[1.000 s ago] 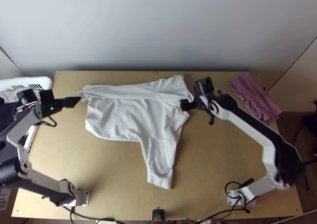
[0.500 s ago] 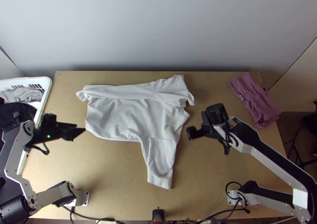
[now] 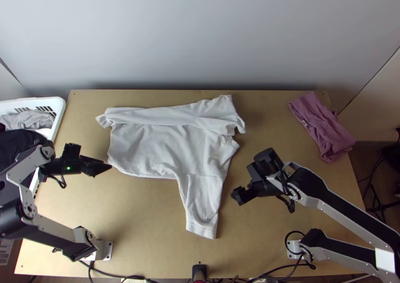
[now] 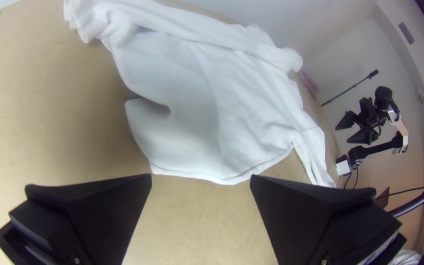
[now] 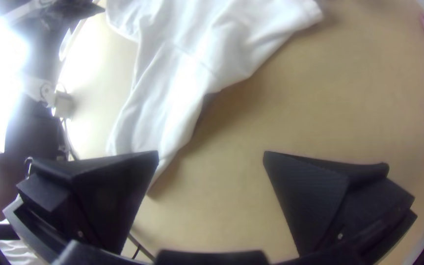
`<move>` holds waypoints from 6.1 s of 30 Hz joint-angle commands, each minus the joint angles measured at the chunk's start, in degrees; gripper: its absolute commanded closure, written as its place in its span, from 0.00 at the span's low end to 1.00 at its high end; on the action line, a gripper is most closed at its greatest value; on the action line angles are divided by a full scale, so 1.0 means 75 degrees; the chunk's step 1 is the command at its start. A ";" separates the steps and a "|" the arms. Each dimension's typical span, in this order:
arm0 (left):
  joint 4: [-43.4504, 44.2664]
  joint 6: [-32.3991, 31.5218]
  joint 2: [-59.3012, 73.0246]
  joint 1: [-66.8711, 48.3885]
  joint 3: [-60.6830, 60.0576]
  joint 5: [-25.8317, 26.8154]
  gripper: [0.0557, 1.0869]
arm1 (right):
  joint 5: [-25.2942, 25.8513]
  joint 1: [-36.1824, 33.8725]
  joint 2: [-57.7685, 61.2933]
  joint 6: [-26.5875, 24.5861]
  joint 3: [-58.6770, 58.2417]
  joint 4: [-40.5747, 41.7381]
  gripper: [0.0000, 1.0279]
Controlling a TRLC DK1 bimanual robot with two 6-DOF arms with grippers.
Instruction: Fold the t-shirt
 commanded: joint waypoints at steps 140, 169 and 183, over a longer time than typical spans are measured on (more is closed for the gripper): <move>-0.3033 -0.6108 0.4284 -0.0287 0.7700 0.0610 0.13 | -0.0440 -0.2158 0.3274 0.0951 0.3797 0.2101 0.03; 0.0553 -0.7022 0.2831 -0.1037 0.3786 0.0516 0.13 | -0.0322 0.0010 0.5231 0.1643 0.3996 0.2546 0.04; 0.0822 -0.7233 0.2913 -0.1306 0.4208 0.0340 0.13 | -0.0041 -0.0529 0.5384 0.1315 0.3902 0.2523 0.04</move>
